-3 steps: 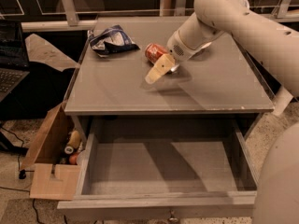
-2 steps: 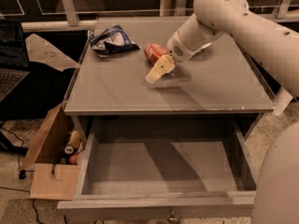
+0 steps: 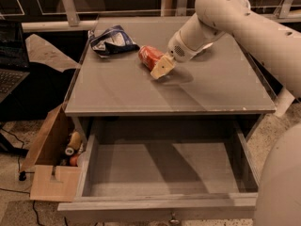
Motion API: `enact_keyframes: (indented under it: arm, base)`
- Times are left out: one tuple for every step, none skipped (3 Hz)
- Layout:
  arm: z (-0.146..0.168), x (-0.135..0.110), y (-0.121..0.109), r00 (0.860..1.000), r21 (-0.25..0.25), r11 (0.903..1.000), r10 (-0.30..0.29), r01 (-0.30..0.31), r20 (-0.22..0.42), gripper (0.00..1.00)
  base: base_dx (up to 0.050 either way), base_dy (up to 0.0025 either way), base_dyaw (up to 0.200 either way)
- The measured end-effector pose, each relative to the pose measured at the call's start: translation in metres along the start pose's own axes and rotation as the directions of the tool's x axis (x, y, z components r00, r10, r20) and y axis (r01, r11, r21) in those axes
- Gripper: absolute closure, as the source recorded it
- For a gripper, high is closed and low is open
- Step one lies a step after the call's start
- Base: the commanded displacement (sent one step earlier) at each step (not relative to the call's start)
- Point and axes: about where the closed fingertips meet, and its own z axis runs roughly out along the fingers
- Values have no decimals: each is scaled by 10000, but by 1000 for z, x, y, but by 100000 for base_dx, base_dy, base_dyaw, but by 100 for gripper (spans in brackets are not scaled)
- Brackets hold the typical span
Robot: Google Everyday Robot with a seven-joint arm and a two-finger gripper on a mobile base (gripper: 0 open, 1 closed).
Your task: Place coke can into top drawer
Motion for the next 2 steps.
enact_keyframes:
  arm:
    - [0,0,0,10000,0,10000,0,0,0,86]
    - [0,-1,1,10000,-33,10000,-25,25,51,100]
  base:
    - [0,0,0]
    - [0,0,0]
